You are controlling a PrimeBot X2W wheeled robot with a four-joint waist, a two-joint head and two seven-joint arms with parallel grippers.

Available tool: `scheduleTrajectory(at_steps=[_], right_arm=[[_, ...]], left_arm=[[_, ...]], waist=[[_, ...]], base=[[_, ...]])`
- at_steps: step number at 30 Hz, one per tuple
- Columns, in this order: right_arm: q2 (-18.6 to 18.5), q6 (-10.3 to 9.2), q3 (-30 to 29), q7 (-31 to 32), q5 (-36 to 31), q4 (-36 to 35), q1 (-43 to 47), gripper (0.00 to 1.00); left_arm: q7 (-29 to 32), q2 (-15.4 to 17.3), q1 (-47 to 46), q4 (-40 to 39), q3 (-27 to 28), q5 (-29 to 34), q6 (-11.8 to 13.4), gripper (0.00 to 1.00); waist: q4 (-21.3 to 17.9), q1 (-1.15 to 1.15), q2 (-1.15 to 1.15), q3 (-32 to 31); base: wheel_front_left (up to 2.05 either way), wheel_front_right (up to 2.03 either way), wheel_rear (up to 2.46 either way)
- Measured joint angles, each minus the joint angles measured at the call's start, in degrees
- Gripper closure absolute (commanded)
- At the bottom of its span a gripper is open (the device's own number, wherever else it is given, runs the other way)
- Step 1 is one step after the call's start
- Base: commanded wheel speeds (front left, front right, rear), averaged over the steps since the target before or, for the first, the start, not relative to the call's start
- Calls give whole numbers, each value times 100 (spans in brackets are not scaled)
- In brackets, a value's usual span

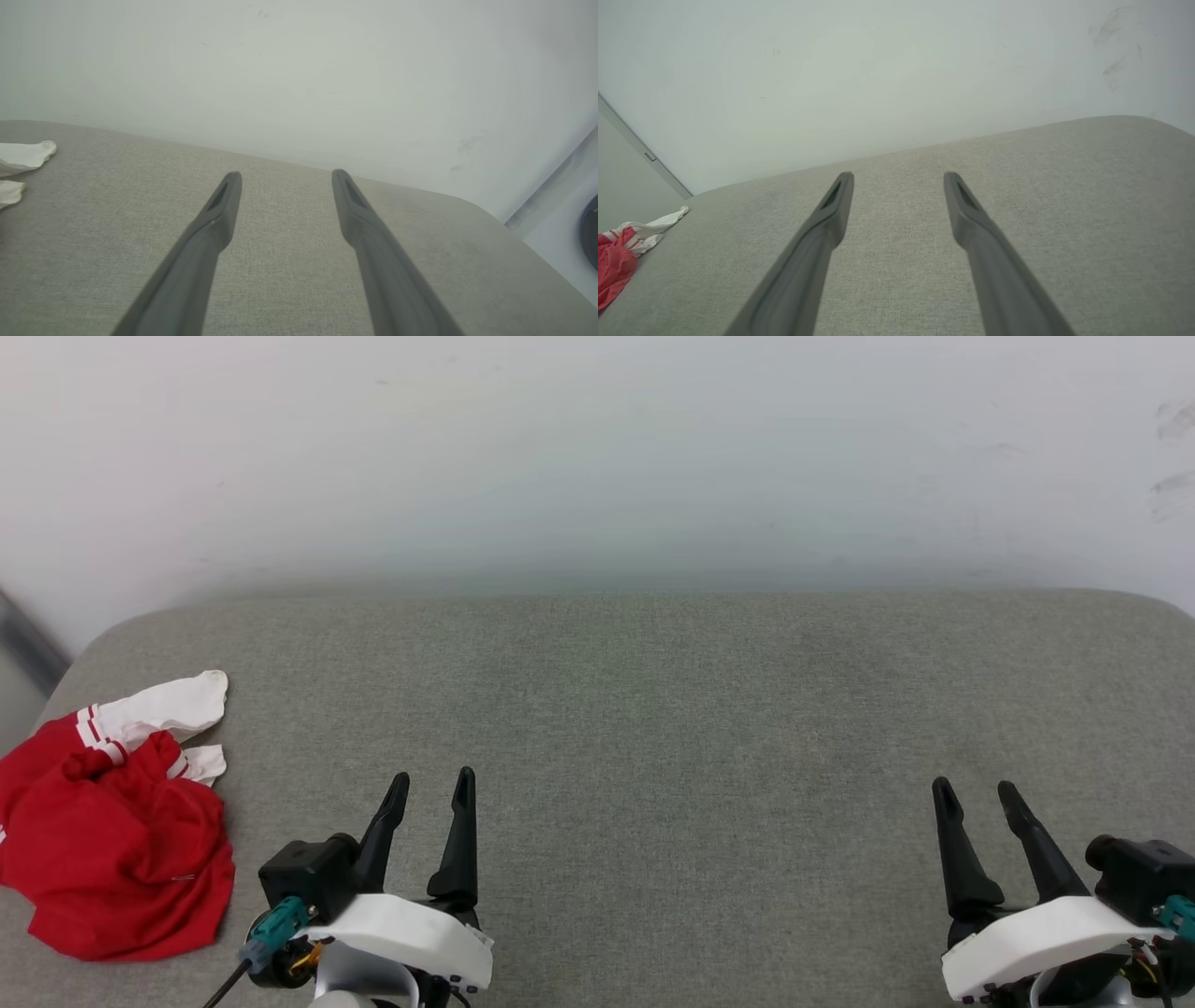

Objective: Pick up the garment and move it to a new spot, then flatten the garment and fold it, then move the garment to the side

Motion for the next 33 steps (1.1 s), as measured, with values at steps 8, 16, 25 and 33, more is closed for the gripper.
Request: scheduleTrajectory(at_steps=[8,16,25,33], right_arm=[[14,0,-16,-63,-412,-36,55,0],[32,0,-67,-129,-713,-49,55,0],[44,1,-120,-221,-1013,-46,53,0],[45,8,-156,-294,-1173,-37,48,0]], left_arm=[[-105,15,-5,9,-75,433,66,0],[-207,16,-9,52,-131,794,123,0],[-310,12,-21,103,-149,1090,219,0],[-394,3,-28,205,-160,1300,291,0]], waist=[[7,0,0,0],[10,0,0,14],[13,0,0,35],[33,0,0,46]], base=[[0,0,0],[0,0,0],[0,0,0],[0,0,0]])
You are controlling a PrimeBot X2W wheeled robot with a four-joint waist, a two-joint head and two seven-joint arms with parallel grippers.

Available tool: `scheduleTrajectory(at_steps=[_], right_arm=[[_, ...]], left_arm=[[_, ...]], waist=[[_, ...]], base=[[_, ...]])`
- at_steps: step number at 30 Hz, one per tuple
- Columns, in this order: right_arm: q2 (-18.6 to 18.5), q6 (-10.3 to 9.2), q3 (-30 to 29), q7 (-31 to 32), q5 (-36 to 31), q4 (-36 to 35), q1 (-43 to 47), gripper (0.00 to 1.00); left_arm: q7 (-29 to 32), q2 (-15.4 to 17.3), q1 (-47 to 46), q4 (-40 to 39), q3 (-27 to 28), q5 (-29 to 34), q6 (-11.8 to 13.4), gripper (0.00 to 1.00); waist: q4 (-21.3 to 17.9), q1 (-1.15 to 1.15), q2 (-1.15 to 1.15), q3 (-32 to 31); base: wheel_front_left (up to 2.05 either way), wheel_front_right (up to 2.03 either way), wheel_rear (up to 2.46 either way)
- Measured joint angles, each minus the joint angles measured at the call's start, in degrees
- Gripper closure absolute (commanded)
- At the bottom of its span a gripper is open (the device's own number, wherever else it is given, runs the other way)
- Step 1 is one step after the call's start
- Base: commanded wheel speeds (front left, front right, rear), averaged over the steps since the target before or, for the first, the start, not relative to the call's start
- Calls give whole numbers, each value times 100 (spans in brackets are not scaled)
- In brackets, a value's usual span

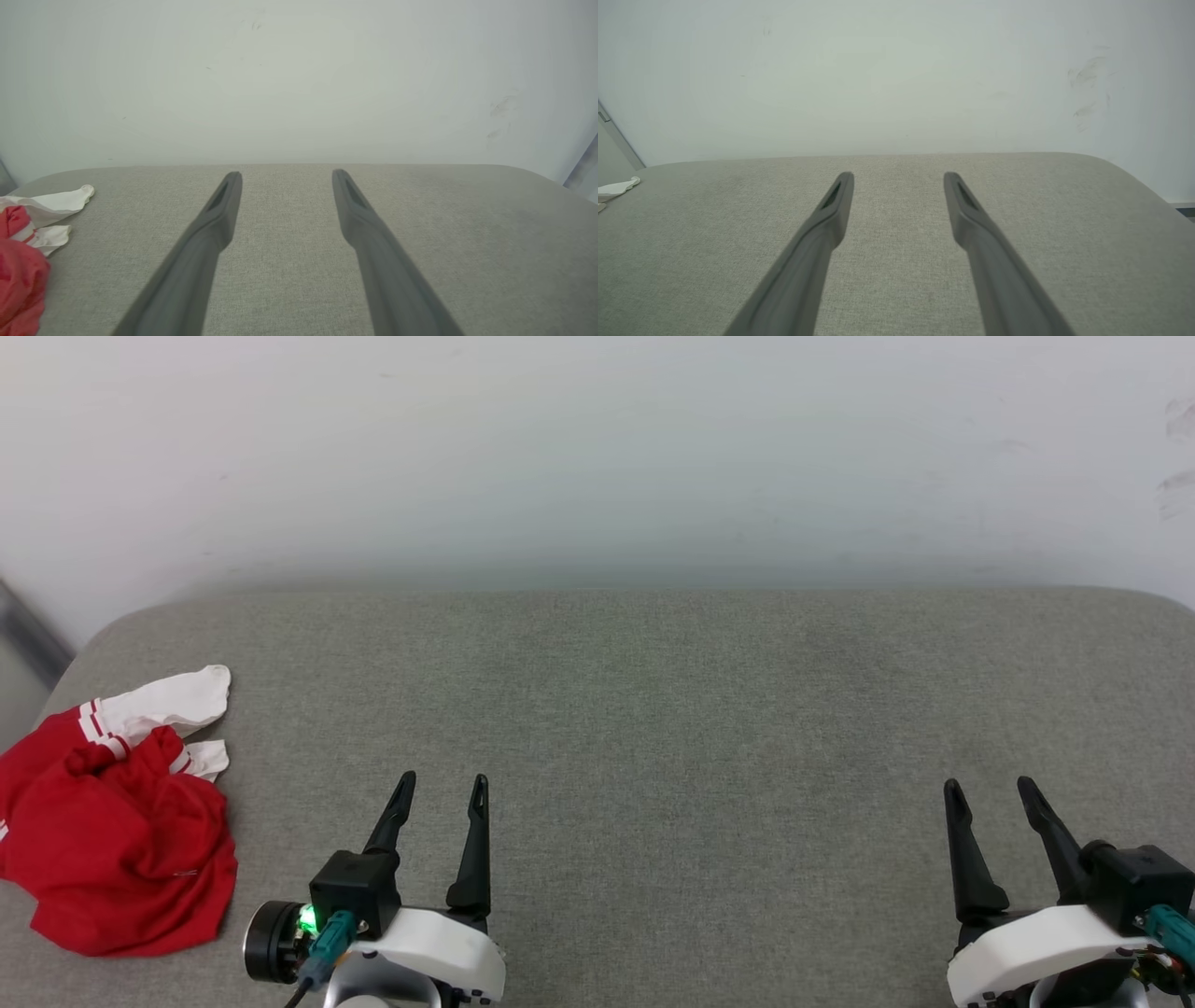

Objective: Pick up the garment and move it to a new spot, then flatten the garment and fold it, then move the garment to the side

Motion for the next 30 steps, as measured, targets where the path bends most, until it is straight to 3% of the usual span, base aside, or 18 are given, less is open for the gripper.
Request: scheduleTrajectory(at_steps=[13,30], right_arm=[[0,0,-30,-79,-358,10,-1,0],[1,0,-8,-101,-288,109,-35,0]], left_arm=[[-124,-11,-60,132,-9,249,71,0],[-140,-16,-117,290,24,97,102,0]], waist=[[49,0,0,-23],[149,0,0,-5]], base=[[0,0,0],[0,0,0]])
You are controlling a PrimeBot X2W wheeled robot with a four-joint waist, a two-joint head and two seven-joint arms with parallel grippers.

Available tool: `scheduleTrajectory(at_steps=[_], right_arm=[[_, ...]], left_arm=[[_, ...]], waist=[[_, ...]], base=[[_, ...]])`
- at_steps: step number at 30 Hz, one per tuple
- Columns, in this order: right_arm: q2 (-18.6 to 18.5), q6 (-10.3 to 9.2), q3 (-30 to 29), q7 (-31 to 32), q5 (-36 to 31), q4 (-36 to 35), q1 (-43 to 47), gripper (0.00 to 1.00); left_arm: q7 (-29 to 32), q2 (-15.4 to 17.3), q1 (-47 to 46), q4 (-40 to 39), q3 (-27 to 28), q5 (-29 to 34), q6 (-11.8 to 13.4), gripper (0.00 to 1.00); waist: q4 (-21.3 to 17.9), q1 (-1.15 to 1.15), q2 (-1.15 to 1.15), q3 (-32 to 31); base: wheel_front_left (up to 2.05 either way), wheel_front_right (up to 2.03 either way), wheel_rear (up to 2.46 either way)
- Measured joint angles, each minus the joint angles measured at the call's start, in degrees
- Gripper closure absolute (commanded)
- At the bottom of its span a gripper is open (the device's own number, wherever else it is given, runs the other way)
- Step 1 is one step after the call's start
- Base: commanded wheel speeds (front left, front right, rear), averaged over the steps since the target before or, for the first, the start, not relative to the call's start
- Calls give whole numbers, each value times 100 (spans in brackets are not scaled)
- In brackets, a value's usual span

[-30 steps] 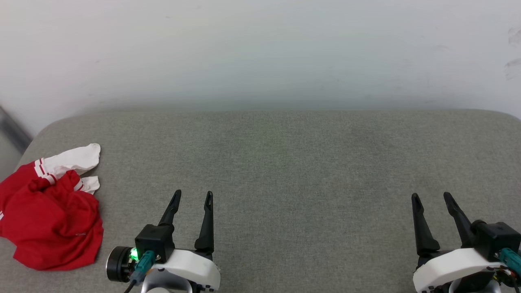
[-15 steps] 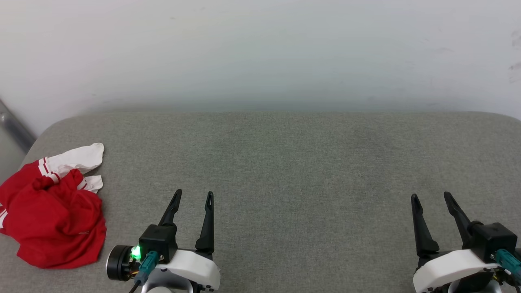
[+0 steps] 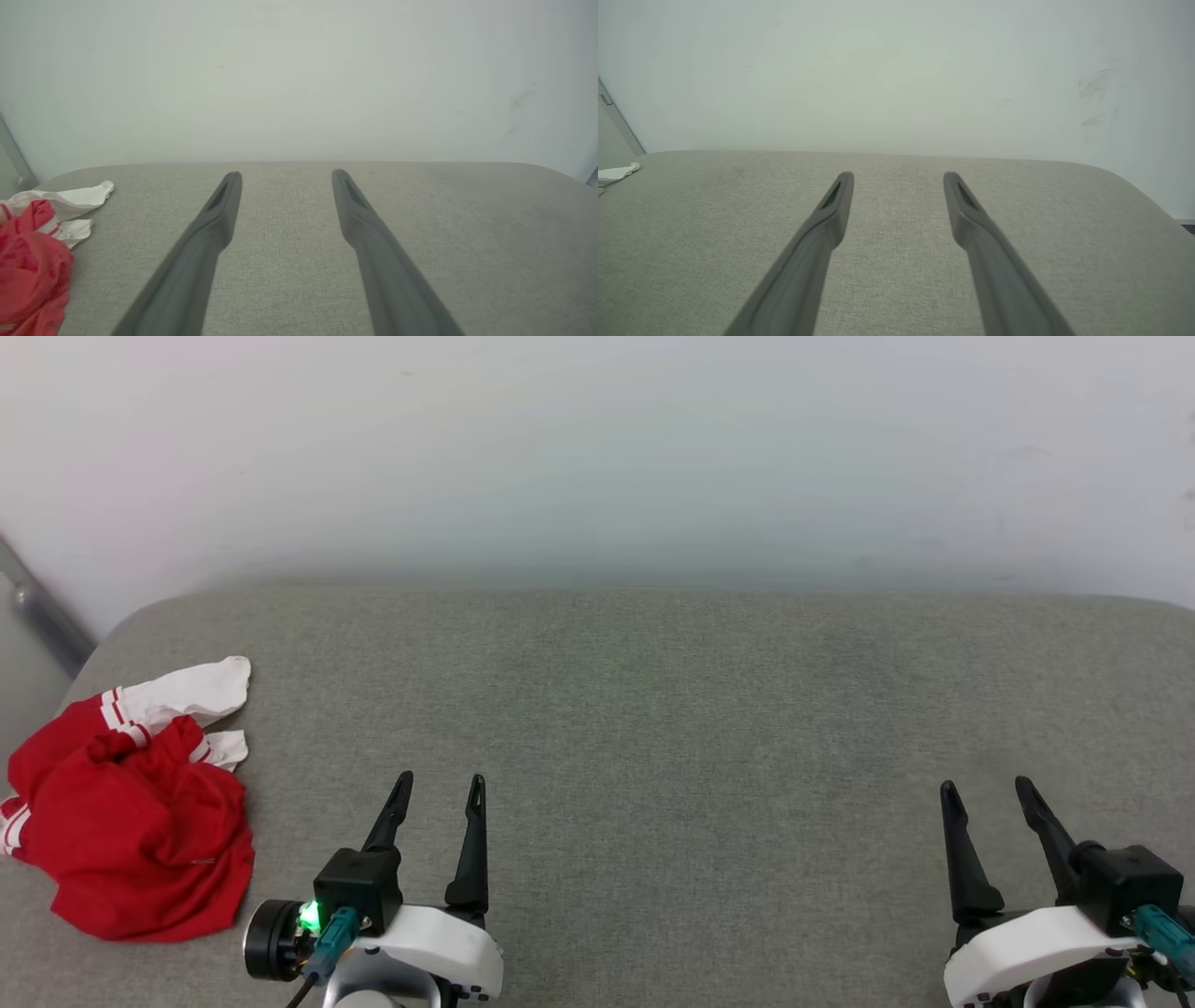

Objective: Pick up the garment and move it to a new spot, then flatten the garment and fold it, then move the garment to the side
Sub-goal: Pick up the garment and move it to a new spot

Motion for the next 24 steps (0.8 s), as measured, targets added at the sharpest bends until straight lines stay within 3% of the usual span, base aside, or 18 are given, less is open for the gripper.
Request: scheduleTrajectory(at_steps=[8,24], right_arm=[[1,1,232,1,-30,-14,-32,0],[3,1,539,70,-119,-204,-80,0]], left_arm=[[0,-2,-64,48,51,-20,87,0],[0,4,-110,20,287,-14,160,0]], waist=[[272,0,0,24],[1679,0,0,129]], base=[[0,0,0],[0,0,0]])
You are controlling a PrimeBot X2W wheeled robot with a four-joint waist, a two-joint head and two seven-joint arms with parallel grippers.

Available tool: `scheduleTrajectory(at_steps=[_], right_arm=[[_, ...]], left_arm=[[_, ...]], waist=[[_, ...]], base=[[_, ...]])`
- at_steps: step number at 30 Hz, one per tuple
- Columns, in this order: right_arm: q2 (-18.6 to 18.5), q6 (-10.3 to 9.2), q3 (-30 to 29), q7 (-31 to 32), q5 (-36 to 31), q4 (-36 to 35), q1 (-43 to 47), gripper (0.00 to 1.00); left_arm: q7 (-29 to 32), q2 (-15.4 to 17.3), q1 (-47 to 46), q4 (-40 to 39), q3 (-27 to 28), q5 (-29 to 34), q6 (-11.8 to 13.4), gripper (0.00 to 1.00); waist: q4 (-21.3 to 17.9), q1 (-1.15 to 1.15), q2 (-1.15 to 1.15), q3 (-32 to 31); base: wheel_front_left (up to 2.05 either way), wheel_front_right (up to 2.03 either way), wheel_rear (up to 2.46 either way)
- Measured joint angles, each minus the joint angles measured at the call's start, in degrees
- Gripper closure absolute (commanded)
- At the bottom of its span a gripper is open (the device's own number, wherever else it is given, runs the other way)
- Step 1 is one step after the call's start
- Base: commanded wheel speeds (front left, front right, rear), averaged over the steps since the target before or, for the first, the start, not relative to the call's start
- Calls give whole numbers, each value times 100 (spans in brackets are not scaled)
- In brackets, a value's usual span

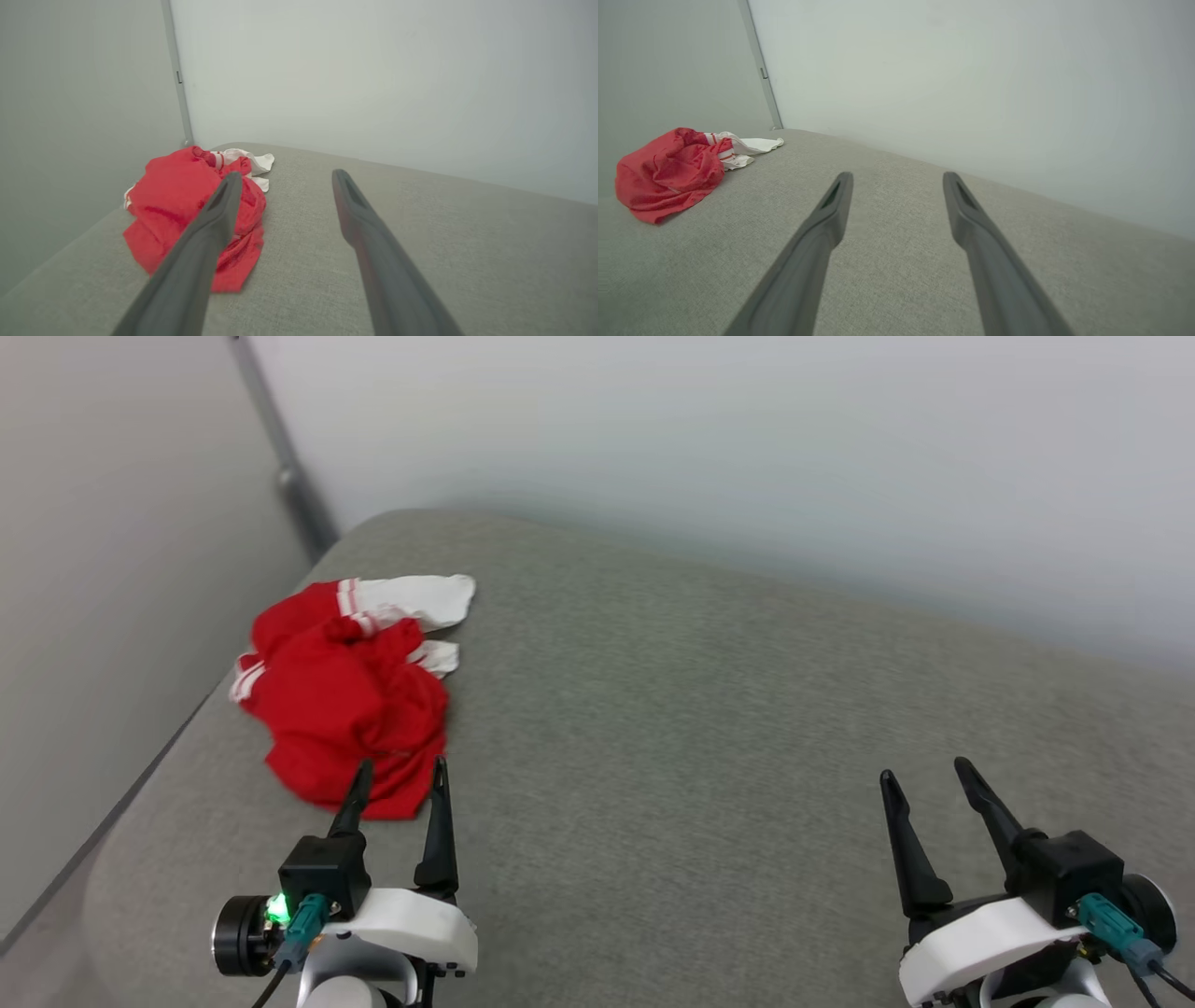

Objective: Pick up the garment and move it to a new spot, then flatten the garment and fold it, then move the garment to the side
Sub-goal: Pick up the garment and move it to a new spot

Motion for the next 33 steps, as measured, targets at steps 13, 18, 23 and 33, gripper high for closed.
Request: scheduleTrajectory(at_steps=[13,18,23,33], right_arm=[[3,0,149,81,-87,-113,-121,0],[3,0,193,109,-119,-144,-143,0],[3,0,202,152,-131,-223,-149,0],[-65,0,280,346,-237,-447,-477,0]], left_arm=[[0,-1,3,-156,59,-21,18,0],[0,-2,3,-225,69,-21,42,0],[0,-2,-47,-207,58,18,66,0],[141,133,-1634,177,348,-270,-66,0]], waist=[[978,0,0,162],[1051,0,0,222],[1034,0,0,283],[652,0,0,809]], base=[[0,0,0],[0,0,0],[0,0,0],[0,0,0]])
